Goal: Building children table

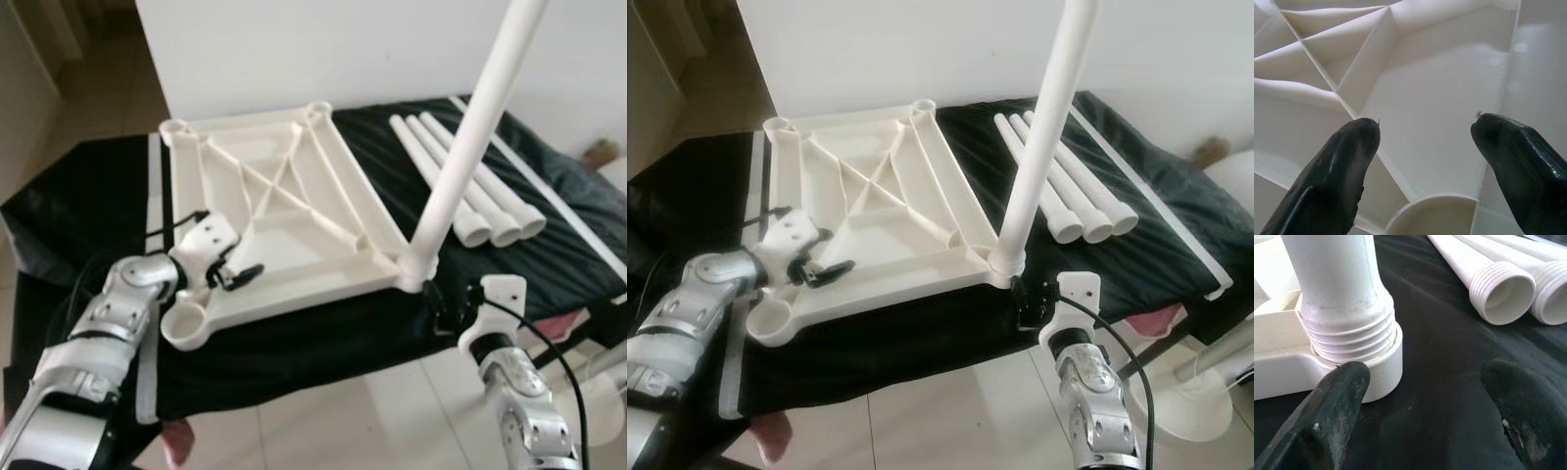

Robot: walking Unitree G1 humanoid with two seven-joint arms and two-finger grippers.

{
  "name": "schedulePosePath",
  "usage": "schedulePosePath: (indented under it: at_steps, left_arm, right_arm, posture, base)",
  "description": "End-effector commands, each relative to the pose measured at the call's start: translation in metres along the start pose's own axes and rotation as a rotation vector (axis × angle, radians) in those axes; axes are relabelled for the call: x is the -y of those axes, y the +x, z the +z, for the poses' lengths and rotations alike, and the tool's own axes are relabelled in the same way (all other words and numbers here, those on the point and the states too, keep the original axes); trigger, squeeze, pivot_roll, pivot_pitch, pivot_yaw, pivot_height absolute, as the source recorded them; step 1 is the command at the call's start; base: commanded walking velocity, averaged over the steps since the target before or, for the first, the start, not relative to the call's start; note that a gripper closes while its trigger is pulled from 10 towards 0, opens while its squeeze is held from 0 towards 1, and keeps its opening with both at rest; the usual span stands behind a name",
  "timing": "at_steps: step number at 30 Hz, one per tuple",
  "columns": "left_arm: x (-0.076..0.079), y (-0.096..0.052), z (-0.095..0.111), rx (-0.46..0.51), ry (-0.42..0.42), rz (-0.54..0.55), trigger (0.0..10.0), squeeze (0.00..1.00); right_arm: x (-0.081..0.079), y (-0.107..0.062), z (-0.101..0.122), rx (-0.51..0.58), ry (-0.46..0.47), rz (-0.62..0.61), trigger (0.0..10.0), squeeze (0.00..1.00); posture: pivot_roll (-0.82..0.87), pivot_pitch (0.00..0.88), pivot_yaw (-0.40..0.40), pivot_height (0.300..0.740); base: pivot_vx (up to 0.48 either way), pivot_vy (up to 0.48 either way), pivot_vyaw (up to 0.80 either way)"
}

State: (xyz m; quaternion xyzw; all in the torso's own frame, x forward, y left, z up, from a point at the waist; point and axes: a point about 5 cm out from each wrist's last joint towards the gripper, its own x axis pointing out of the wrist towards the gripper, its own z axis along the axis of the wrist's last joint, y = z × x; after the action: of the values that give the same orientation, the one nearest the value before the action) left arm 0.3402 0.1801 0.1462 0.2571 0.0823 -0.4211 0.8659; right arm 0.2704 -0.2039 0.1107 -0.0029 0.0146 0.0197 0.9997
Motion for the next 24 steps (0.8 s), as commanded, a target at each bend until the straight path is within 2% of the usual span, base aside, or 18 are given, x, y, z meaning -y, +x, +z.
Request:
schedulePosePath:
  at_steps: [1,3,5,10,14,18,20,24]
  left_arm:
    - [0.016,-0.002,-0.018,-0.081,-0.025,-0.161,10.0,0.00]
    - [0.027,-0.004,-0.027,-0.096,-0.058,-0.200,10.0,0.00]
    - [0.027,-0.004,-0.027,-0.096,-0.058,-0.200,10.0,0.00]
    - [0.051,-0.008,-0.034,-0.101,-0.124,-0.271,10.0,0.00]
    - [0.063,-0.010,-0.038,-0.113,-0.137,-0.309,10.0,0.00]
    - [0.070,-0.012,-0.039,-0.116,-0.150,-0.327,10.0,0.00]
    - [0.083,-0.016,-0.039,-0.110,-0.171,-0.372,10.0,0.00]
    - [0.092,-0.018,-0.038,-0.109,-0.183,-0.400,10.0,0.00]
  right_arm:
    - [0.003,0.001,-0.001,-0.001,0.002,-0.010,10.0,0.00]
    - [0.006,0.012,0.003,0.004,-0.007,0.004,10.0,0.00]
    - [0.006,0.012,0.003,0.004,-0.007,0.004,10.0,0.00]
    - [0.006,0.033,0.008,-0.013,-0.006,0.102,10.0,0.00]
    - [0.005,0.044,0.010,-0.016,-0.021,0.139,10.0,0.00]
    - [0.006,0.052,0.014,-0.008,-0.037,0.141,10.0,0.00]
    - [0.010,0.062,0.020,0.009,-0.046,0.133,10.0,0.00]
    - [0.013,0.068,0.024,0.019,-0.044,0.126,10.0,0.00]
  posture:
    - [-0.03,0.056,-0.011,0.740]
    - [-0.02,0.050,-0.014,0.740]
    - [-0.02,0.050,-0.014,0.740]
    - [-0.01,0.038,-0.011,0.740]
    - [0.00,0.031,-0.007,0.740]
    - [0.00,0.027,-0.003,0.740]
    - [0.00,0.026,-0.001,0.740]
    - [0.00,0.028,0.002,0.740]
  base:
    - [0.000,0.000,0.00]
    - [0.000,0.000,0.00]
    - [0.000,0.000,0.00]
    - [0.000,0.000,0.00]
    - [0.000,0.000,0.00]
    - [0.000,0.000,0.00]
    - [0.000,0.000,0.00]
    - [0.000,0.000,0.00]
